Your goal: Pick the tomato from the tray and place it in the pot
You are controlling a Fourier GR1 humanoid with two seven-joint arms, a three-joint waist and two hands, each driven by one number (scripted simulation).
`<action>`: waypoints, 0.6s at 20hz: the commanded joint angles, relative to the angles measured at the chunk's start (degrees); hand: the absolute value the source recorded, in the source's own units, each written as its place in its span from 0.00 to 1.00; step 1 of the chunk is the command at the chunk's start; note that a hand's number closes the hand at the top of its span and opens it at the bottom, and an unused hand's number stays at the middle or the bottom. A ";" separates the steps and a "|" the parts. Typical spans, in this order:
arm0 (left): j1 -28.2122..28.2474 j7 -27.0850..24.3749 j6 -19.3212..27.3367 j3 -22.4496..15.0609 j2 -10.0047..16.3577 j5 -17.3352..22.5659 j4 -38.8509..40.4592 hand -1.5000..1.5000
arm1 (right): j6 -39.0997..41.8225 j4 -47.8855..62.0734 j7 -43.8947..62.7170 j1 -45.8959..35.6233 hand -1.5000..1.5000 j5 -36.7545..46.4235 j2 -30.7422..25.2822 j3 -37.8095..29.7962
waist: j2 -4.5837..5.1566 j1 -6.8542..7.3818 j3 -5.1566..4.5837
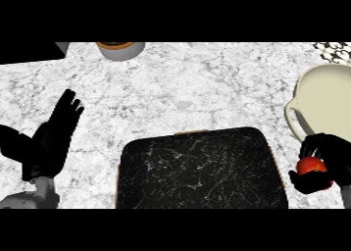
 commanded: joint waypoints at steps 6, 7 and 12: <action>2.77 0.18 0.12 0.50 0.17 0.30 -2.20 0.50 | -5.81 4.81 -27.86 12.11 1.00 -11.58 -20.12 -29.64 | -0.34 0.06 -0.07; 0.71 -0.63 1.12 0.82 -0.54 -0.51 0.33 0.50 | -6.13 4.18 -31.91 14.72 1.00 -13.59 -20.10 -31.91 | -0.11 -0.87 -0.15; 1.62 -0.32 -0.69 -0.29 0.21 -0.50 -1.23 0.50 | -2.76 5.43 -44.63 19.59 1.00 -23.17 -23.08 -48.22 | -0.23 0.54 -0.32</action>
